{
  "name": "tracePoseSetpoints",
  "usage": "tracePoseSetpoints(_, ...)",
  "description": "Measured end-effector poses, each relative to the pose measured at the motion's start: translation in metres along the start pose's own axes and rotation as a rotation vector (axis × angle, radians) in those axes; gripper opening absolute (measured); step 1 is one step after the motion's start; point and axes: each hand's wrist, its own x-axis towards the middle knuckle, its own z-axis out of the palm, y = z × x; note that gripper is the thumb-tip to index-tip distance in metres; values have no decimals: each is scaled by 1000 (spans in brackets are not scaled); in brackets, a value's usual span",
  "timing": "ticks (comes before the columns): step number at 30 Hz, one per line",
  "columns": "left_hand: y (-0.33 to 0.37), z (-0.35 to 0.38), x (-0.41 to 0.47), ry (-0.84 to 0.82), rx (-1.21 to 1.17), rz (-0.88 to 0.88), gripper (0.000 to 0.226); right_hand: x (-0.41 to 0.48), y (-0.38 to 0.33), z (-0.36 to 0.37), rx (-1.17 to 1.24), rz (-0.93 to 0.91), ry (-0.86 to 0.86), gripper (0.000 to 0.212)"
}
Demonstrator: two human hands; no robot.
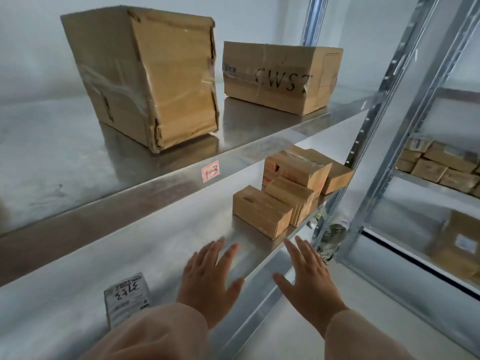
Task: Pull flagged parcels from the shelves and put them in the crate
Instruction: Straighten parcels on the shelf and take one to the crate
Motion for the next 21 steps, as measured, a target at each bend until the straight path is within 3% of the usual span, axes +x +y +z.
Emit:
tracePoseSetpoints(8,37,44,72,19,-3,-237,67,119,74,4,78,-87,-196,78)
tracePoseSetpoints(14,68,64,96,23,-69,-389,67,187,96,21,197,-120,-326,60)
tracePoseSetpoints(18,72,71,92,2,-85,-502,67,204,94,30,144,-316,-164,37)
tracePoseSetpoints(21,70,74,98,6,-128,-567,67,208,86,37,340,-193,-251,47)
